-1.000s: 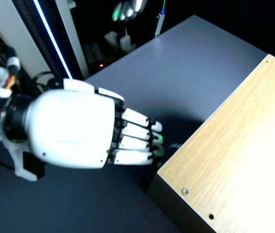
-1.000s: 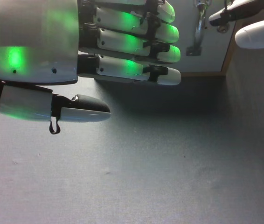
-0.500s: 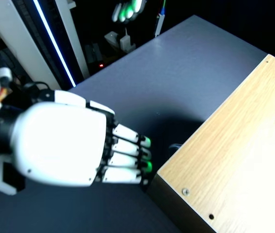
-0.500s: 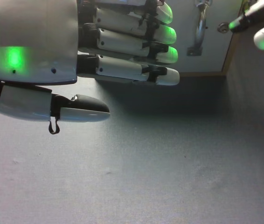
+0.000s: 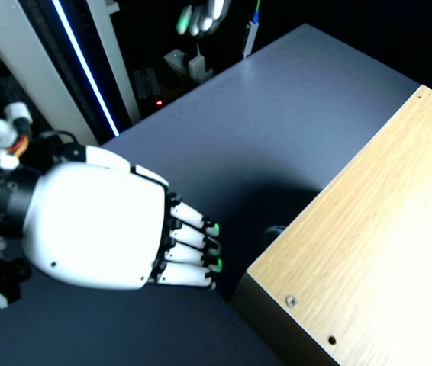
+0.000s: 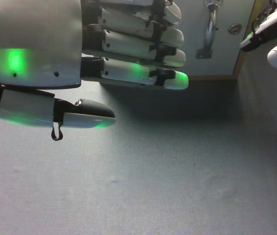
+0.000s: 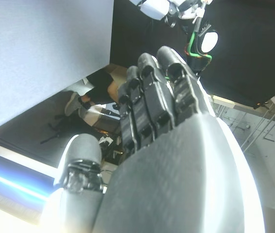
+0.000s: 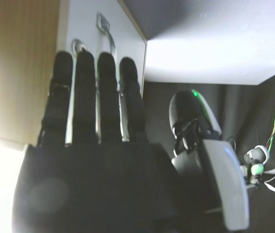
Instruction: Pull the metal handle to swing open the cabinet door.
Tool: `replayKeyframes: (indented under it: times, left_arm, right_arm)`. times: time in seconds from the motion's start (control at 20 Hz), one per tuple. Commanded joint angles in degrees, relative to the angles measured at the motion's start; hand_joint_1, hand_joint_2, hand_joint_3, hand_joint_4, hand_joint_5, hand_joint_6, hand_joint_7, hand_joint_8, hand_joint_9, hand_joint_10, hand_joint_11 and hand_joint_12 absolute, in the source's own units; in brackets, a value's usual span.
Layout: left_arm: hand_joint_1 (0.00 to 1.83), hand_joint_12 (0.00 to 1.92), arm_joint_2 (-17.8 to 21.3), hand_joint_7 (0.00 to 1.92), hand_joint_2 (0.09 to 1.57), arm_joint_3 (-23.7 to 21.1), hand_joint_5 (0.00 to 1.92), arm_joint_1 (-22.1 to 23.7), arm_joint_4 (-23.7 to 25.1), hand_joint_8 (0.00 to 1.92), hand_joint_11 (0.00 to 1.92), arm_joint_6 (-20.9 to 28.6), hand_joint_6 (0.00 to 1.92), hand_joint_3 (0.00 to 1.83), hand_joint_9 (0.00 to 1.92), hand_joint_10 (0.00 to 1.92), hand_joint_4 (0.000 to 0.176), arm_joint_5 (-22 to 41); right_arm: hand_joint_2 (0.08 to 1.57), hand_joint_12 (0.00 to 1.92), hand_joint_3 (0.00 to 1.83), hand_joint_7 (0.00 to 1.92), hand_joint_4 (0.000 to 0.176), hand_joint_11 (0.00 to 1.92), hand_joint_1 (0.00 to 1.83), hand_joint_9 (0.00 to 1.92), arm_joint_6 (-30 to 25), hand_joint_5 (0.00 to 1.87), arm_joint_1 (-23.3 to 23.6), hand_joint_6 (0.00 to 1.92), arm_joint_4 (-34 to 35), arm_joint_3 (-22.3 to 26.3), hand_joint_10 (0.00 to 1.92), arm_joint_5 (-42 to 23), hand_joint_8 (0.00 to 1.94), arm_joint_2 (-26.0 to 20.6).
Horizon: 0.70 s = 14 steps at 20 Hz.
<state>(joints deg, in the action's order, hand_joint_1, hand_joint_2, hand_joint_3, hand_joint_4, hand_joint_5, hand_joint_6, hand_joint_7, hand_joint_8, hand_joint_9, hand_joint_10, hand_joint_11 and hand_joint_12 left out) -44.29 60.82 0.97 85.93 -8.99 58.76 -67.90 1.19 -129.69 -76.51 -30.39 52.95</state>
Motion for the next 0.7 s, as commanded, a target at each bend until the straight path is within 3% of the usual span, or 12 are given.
replayKeyframes:
  times: [0.0,0.1,0.25,0.4,0.65]
  left_arm:
    - [0.00,0.68,0.27,0.38,1.57,0.00,0.36,0.59,-5.75,0.00,0.06,-0.49,0.00,0.05,0.36,0.01,0.000,1.46]
    - [0.00,0.69,0.27,0.39,1.57,0.00,0.36,0.59,-5.75,0.00,0.06,-0.49,0.00,0.06,0.37,0.01,0.000,1.46]
    - [0.00,0.68,0.27,0.39,1.57,0.00,0.36,0.59,-5.75,0.00,0.06,-0.49,0.00,0.06,0.37,0.00,0.000,1.46]
    - [0.00,0.67,0.27,0.38,1.57,0.00,0.36,0.59,-5.75,0.00,0.05,-0.49,0.00,0.05,0.35,0.00,0.000,1.46]
    - [0.00,0.67,0.27,0.38,1.57,0.00,0.35,0.59,-5.75,0.00,0.05,-0.49,0.00,0.05,0.35,0.00,0.000,1.46]
  right_arm:
    - [1.57,0.74,0.00,0.35,0.000,0.00,0.00,0.29,-1.31,0.37,0.68,0.00,1.93,-0.03,0.00,3.11,0.00,-0.72]
    - [1.57,0.76,0.00,0.35,0.000,0.00,0.00,0.30,-1.78,0.38,0.64,0.00,1.68,0.35,0.00,3.10,0.00,-1.09]
    - [1.57,0.73,0.00,0.34,0.000,0.00,0.00,0.29,-10.83,0.38,0.64,0.00,-5.77,1.27,0.00,3.15,0.00,-1.14]
    - [1.57,0.74,0.00,0.34,0.000,0.00,0.00,0.29,-23.63,0.38,0.64,0.00,-12.02,2.31,0.00,5.17,0.00,-1.87]
    - [1.57,0.74,0.00,0.34,0.000,0.00,0.00,0.29,-33.46,0.38,0.64,0.00,-11.98,2.54,0.00,5.26,0.00,-2.04]
